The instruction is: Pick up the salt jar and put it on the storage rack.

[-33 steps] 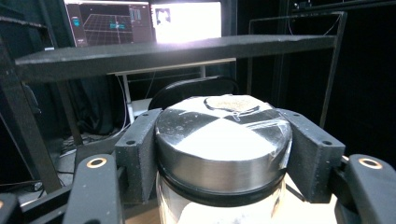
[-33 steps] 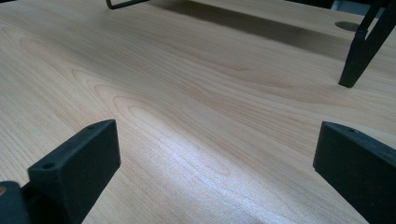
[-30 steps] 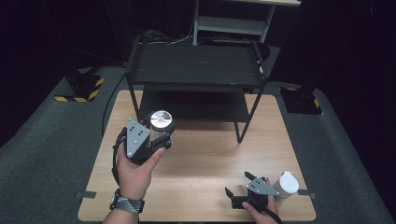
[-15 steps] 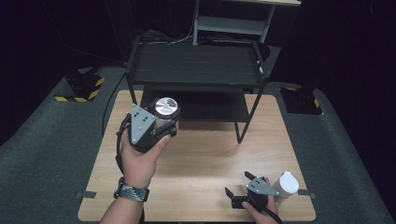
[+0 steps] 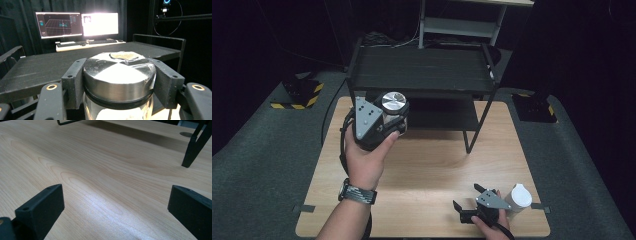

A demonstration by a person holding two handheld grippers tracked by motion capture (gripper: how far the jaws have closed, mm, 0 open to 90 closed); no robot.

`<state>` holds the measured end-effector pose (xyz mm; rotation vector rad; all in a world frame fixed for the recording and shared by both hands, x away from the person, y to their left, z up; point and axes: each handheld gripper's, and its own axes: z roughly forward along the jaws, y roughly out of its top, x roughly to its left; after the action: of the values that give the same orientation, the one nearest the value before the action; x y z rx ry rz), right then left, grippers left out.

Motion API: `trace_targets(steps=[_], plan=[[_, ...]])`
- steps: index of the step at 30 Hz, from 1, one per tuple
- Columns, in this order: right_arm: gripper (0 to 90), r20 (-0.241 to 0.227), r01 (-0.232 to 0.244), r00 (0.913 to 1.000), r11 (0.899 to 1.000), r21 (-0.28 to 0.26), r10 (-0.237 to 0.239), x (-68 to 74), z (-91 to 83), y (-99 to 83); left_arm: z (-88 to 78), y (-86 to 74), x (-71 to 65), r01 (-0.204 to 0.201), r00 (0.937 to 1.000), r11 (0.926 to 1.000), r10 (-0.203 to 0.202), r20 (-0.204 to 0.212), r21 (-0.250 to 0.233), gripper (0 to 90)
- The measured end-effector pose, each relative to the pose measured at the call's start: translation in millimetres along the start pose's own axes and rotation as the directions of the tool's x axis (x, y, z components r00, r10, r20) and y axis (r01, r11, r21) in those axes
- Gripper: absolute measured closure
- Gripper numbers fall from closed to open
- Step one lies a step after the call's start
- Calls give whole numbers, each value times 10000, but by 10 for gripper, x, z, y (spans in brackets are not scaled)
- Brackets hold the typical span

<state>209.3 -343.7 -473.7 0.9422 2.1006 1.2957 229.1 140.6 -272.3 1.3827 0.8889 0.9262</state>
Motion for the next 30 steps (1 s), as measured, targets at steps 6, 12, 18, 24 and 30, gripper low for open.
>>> trace_targets(steps=[6, 12, 18, 24, 30], plan=[[5, 7, -28, 10000, 10000, 1, 28, -2, 0, 0, 58, 87, 9, -27, 10000, 9999, 26, -40, -105, 350], [5, -25, -52, 10000, 10000, 9, 52, -10, 3, 2, 137, 223, -19, -184, 9998, 9996, 182, -103, -206, 349], [5, -32, -101, 9999, 9999, -42, 101, -17, 0, -7, 220, 345, -32, -178, 9998, 9993, 173, -139, -339, 350], [5, -43, -141, 9999, 9999, -48, 141, -20, -3, -9, 318, 458, -47, -104, 9997, 9989, 93, -233, -455, 350], [5, -52, -148, 9999, 9999, -58, 148, -24, -3, -11, 413, 542, -49, -230, 9990, 9984, 209, -401, -518, 350]])
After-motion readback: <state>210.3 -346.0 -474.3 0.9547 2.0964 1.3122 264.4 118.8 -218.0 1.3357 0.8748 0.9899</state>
